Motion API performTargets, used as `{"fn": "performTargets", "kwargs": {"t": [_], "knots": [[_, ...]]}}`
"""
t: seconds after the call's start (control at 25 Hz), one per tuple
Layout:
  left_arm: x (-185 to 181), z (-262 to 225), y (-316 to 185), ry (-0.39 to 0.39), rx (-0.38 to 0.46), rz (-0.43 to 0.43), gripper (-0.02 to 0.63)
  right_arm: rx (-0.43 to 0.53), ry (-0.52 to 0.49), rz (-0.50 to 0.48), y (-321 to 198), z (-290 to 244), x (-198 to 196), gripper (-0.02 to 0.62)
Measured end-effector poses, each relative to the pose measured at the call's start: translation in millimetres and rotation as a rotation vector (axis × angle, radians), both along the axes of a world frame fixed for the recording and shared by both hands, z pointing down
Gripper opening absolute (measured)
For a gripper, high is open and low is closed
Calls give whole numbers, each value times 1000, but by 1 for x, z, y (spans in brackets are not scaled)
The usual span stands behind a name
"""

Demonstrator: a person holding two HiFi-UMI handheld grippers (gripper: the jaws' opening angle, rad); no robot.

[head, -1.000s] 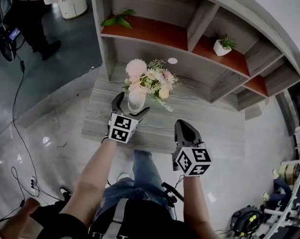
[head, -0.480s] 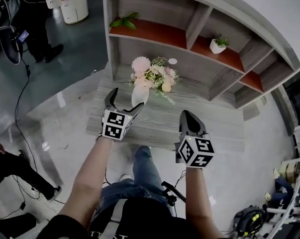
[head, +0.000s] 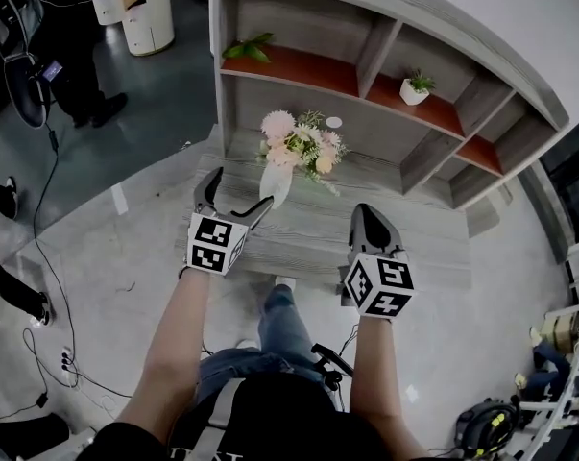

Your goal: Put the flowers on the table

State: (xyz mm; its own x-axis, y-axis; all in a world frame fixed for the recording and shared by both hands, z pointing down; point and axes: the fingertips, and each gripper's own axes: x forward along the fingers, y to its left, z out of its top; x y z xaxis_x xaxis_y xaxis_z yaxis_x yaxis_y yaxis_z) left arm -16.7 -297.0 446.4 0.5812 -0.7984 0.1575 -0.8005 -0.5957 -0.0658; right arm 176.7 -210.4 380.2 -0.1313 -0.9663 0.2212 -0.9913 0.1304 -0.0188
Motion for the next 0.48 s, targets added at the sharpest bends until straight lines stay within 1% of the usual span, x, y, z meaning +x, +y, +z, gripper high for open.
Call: {"fn": "performTargets", "kwargs": {"t": [0.16,0.36,0.4,0.44,0.48], "knots": [[-11,-17,13,38,11,-10,497,42,11,12,8,-20,-1,15],[-18,-41,25,20,58,-24,486,100,147,-49,14,-40,-15,15],[-17,-47,27,18,67,-22,474,106,168,-53,16,-43,-16,15],[-17,-54,30,20,79,-22,449,110,178,-53,18,-46,-16,15],[-18,-61,33,26,92,-24,407,114,177,-53,20,-48,-16,15]]}}
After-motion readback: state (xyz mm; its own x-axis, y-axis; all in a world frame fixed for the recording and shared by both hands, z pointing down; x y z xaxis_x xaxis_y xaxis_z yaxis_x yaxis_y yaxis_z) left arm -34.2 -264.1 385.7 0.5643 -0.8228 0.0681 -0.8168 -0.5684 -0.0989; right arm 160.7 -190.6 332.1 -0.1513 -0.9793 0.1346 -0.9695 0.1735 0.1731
